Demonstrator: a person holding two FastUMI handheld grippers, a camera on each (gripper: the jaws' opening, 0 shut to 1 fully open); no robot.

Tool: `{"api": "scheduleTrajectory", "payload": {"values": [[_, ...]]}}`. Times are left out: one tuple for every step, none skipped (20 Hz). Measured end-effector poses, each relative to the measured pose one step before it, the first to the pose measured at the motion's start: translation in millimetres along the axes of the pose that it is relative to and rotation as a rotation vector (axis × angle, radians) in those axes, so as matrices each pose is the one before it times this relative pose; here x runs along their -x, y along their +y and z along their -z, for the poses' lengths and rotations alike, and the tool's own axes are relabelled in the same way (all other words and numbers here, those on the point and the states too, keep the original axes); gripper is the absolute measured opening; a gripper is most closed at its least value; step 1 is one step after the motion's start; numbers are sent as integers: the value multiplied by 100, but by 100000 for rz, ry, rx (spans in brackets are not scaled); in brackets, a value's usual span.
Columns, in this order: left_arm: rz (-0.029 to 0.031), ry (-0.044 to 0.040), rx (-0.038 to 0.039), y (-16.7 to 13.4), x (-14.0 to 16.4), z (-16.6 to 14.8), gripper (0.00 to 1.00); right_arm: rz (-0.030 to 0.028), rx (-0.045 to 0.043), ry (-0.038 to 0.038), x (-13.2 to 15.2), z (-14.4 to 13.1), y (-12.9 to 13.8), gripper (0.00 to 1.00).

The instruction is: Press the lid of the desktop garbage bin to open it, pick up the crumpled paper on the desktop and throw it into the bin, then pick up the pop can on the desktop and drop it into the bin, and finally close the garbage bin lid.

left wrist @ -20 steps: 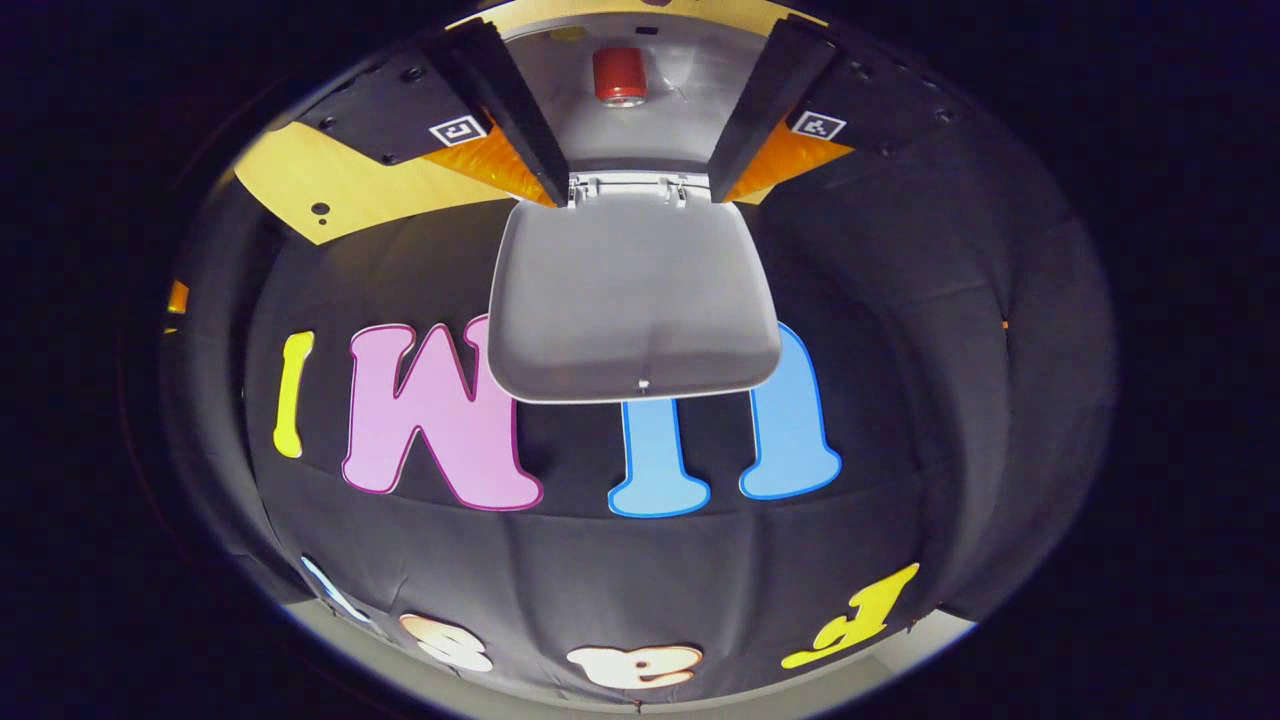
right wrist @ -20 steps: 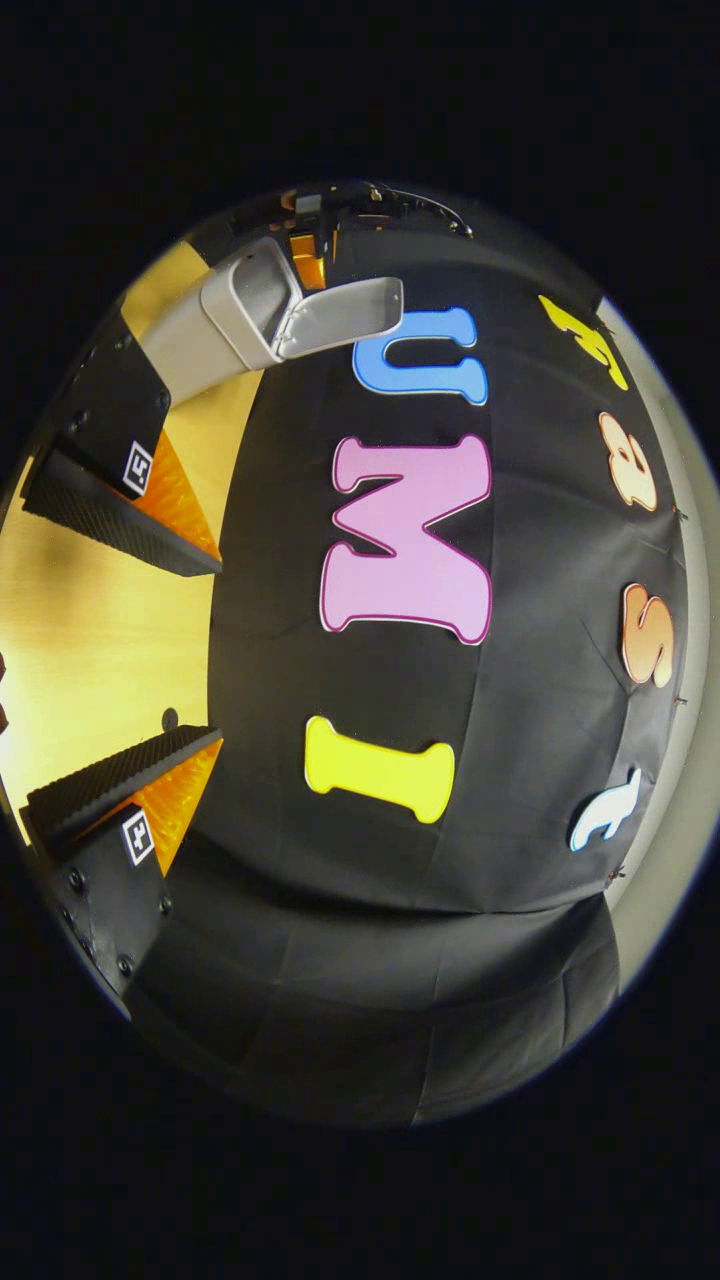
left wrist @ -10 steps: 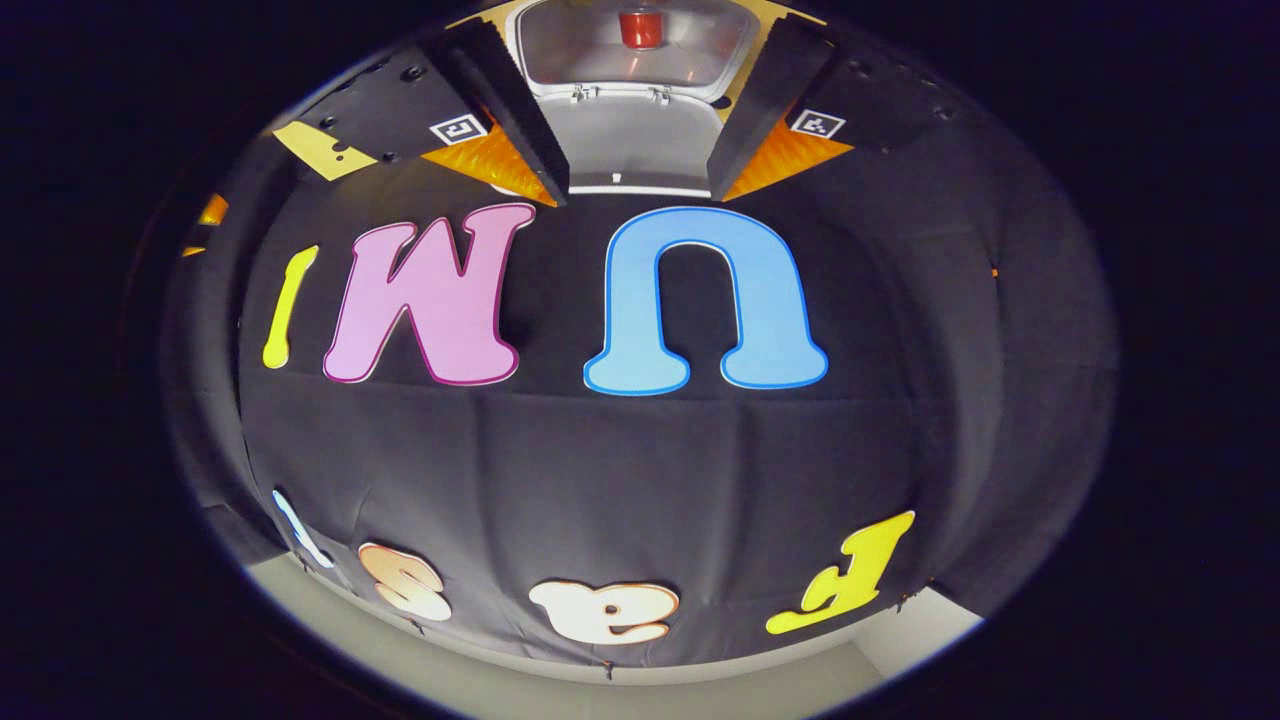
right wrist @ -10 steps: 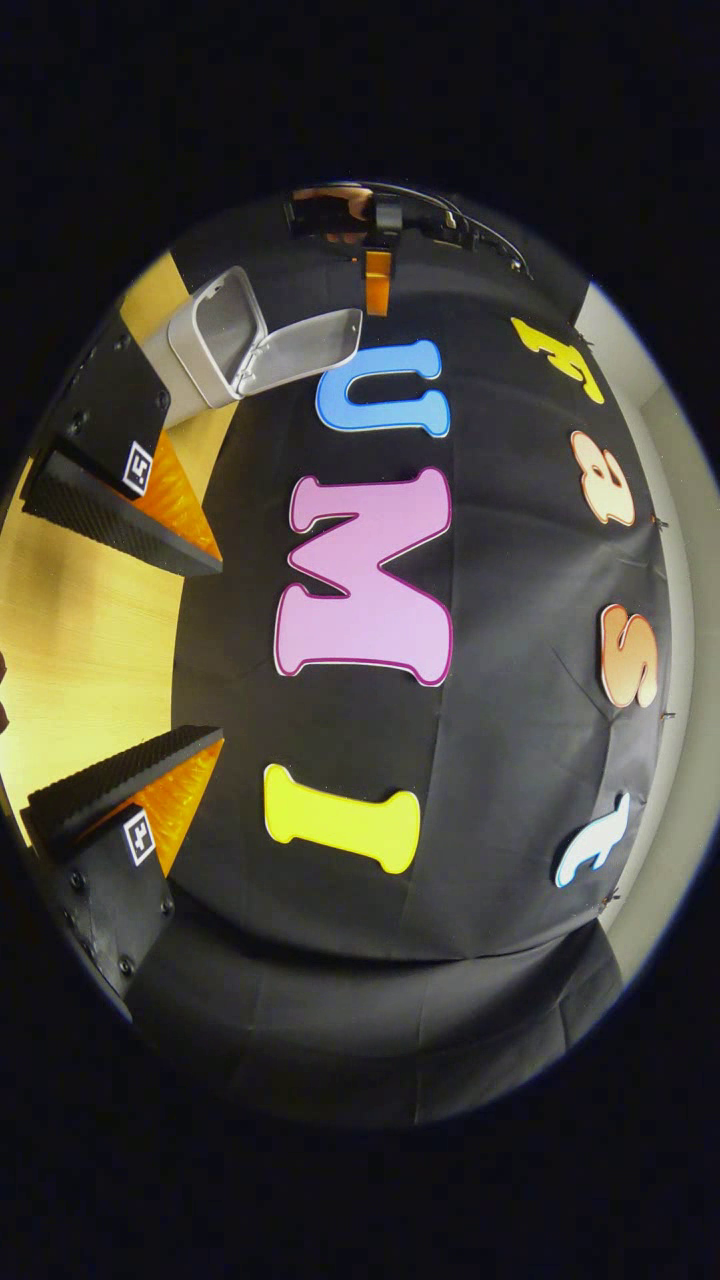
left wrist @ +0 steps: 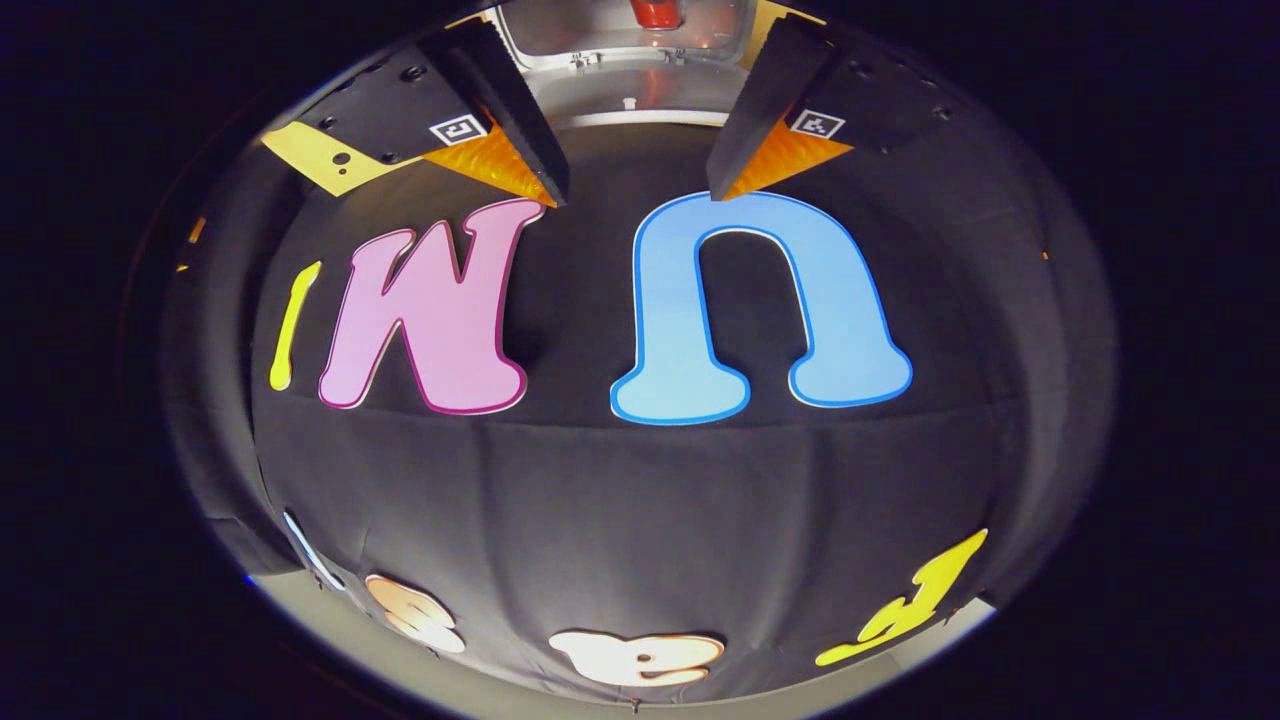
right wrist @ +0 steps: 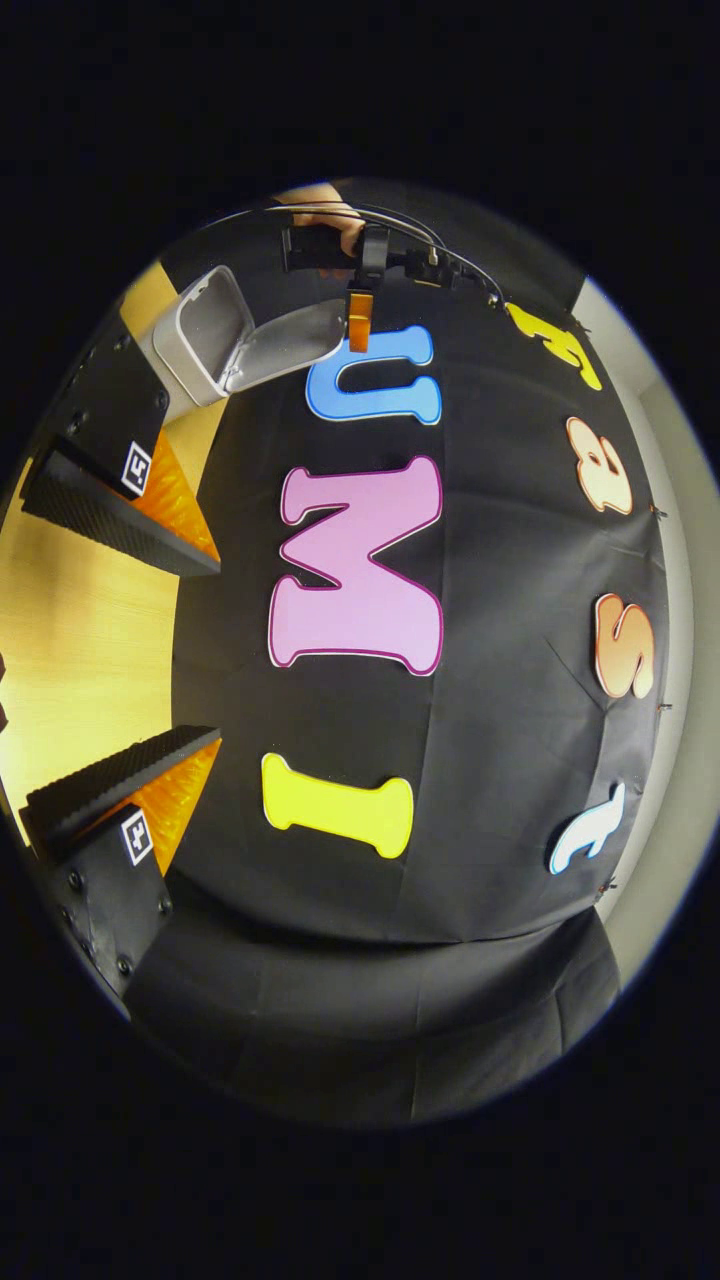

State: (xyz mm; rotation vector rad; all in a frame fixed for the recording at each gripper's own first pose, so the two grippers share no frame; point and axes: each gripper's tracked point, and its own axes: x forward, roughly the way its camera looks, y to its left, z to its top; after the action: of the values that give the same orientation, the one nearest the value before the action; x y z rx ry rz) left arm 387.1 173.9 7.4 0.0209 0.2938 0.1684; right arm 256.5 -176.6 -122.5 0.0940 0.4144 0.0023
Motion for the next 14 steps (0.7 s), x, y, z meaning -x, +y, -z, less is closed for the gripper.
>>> {"api": "scheduleTrajectory", "payload": {"values": [[422,2144,1333,3,195,610,94,-711,-421,506,208,146,694,97],[1083,1476,1113,-149,547,388,95,-122,-203,726,261,139,544,96],[774,910,-634,97,617,231,96,29,512,33,249,44,345,96],[829,1410,-855,-97,711,535,97,316,869,-384,150,-34,174,97],[383,999,-800,-166,976,475,97,-98,853,-195,169,59,359,97],[228,738,-409,-188,988,622,97,-238,514,666,260,345,372,97],[-80,474,127,-153,1117,672,97,-206,-46,927,183,234,391,97],[-346,426,684,-55,1075,918,97,-73,-342,272,253,175,304,97],[-644,771,1053,-107,1125,1111,96,-125,-589,292,232,157,343,97],[-898,395,805,-90,1104,1409,97,-142,-628,270,147,137,382,97],[-780,696,286,-86,1069,1509,97,-337,-402,533,181,180,403,97],[-619,-64,-194,-39,925,1431,96,-107,-29,528,167,251,428,97],[-70,445,-260,-208,662,1435,96,-94,210,684,165,284,407,97],[-870,1471,484,-236,614,2239,96,38,851,391,109,306,331,97]]}}
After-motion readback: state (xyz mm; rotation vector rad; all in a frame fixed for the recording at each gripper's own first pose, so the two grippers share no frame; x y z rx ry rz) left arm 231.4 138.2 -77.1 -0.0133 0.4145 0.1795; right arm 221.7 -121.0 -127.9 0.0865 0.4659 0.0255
